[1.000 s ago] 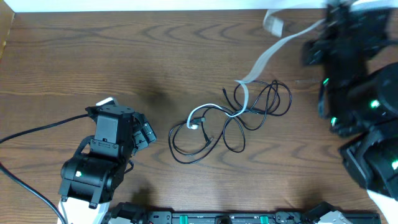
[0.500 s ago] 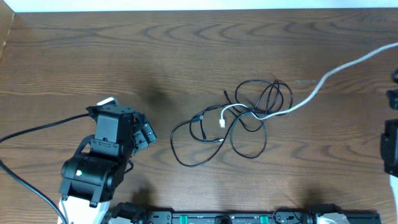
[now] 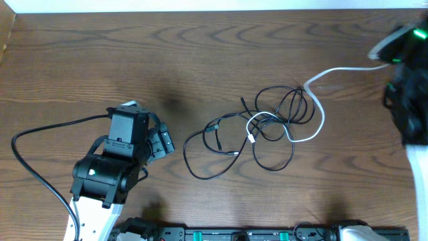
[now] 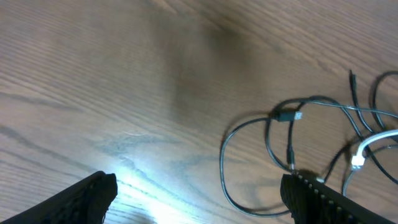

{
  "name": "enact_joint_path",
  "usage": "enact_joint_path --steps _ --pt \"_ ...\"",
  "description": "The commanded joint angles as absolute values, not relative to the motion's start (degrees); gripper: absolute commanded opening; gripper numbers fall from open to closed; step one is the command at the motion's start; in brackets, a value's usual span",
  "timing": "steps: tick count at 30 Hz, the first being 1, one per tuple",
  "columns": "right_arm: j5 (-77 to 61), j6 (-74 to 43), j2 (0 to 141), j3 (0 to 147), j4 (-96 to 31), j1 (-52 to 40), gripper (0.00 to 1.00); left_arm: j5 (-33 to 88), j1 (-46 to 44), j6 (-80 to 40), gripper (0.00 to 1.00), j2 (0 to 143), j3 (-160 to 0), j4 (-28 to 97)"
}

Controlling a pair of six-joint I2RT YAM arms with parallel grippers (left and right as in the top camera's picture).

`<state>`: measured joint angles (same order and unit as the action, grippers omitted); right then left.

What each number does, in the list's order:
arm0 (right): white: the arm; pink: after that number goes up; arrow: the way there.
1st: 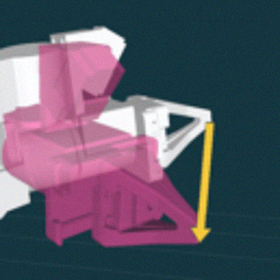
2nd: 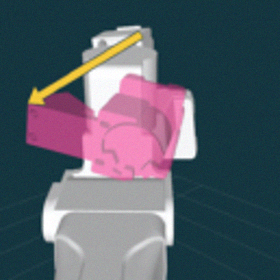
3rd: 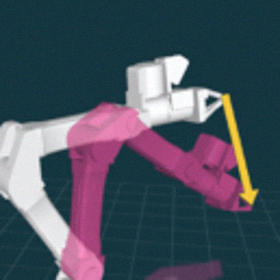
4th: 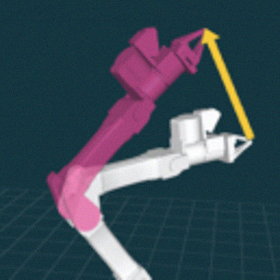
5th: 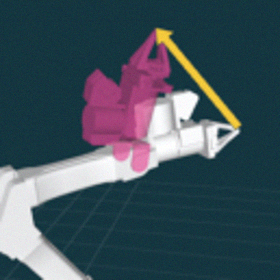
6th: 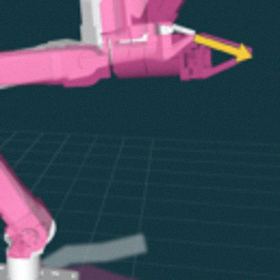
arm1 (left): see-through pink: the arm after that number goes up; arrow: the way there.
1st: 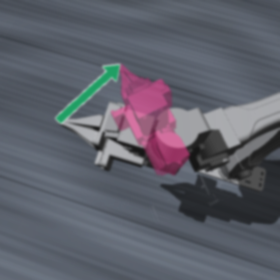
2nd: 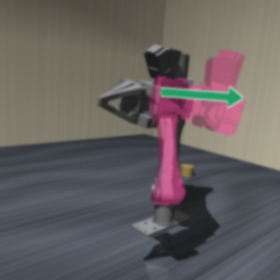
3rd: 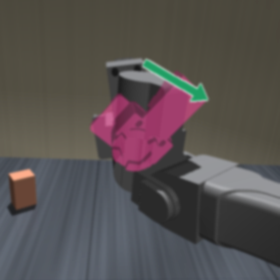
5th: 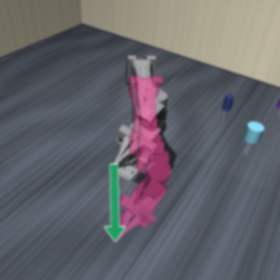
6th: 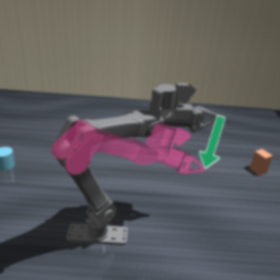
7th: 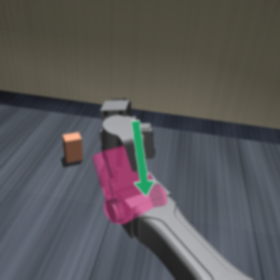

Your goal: Untangle cables

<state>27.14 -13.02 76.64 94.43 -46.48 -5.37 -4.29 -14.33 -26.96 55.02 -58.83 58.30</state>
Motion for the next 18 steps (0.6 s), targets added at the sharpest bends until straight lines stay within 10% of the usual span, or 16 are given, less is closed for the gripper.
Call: enact_joint_path --steps 1,18 --pt "10.96 -18.35 84.68 93.95 -51.72 -6.07 0.01 -1.87 -14.22 -25.06 0.89 55.07 -59.05 58.39" --pt "9.63 -9.78 101.89 93.95 -57.28 -3.36 0.01 -1.89 -14.22 -25.06 0.89 55.09 -59.05 57.93"
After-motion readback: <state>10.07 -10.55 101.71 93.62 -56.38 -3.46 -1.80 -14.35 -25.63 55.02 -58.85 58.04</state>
